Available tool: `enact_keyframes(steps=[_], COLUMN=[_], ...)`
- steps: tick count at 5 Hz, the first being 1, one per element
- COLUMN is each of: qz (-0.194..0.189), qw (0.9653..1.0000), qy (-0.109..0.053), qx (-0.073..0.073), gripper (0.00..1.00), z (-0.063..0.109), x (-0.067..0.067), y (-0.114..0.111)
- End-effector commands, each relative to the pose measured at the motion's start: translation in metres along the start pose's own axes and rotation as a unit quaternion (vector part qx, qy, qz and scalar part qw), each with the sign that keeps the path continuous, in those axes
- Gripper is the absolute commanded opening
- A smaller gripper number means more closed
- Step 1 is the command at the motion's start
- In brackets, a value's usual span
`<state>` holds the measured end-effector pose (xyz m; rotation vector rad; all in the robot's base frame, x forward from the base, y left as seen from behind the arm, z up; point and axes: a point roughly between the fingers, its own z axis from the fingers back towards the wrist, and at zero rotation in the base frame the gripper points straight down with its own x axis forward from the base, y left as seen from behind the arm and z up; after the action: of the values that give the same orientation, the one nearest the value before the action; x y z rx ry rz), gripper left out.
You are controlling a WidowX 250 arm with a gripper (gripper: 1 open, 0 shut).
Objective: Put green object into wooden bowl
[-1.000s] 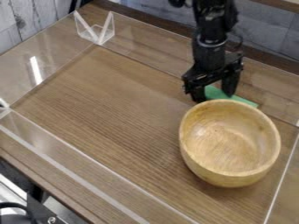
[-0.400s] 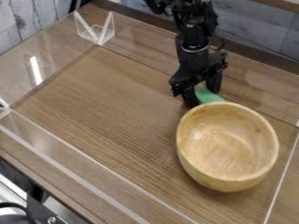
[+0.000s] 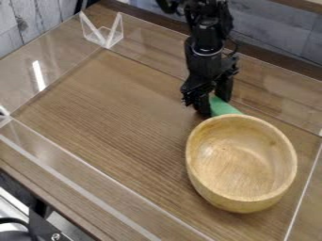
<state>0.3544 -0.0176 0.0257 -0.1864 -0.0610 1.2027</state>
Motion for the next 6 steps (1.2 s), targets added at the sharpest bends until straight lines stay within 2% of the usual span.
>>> enact_keyframes(steps=[1, 2, 3, 4, 6], qz=[0.03, 0.056, 0.052, 0.043, 0.021], qw=[0.9982, 0.9969, 0.9971, 0.997, 0.9982], qy=[-0.024, -0.027, -0.02, -0.021, -0.007], qx=[-0.045, -0.048, -0.052, -0.06, -0.056], gripper=[0.0, 0.0, 0.0, 0.0, 0.0], z=[0.034, 0.042, 0.05, 0.052, 0.07], x=[0.0, -0.009, -0.008, -0.007, -0.049], y=[-0.023, -0.032, -0.039, -0.038, -0.022])
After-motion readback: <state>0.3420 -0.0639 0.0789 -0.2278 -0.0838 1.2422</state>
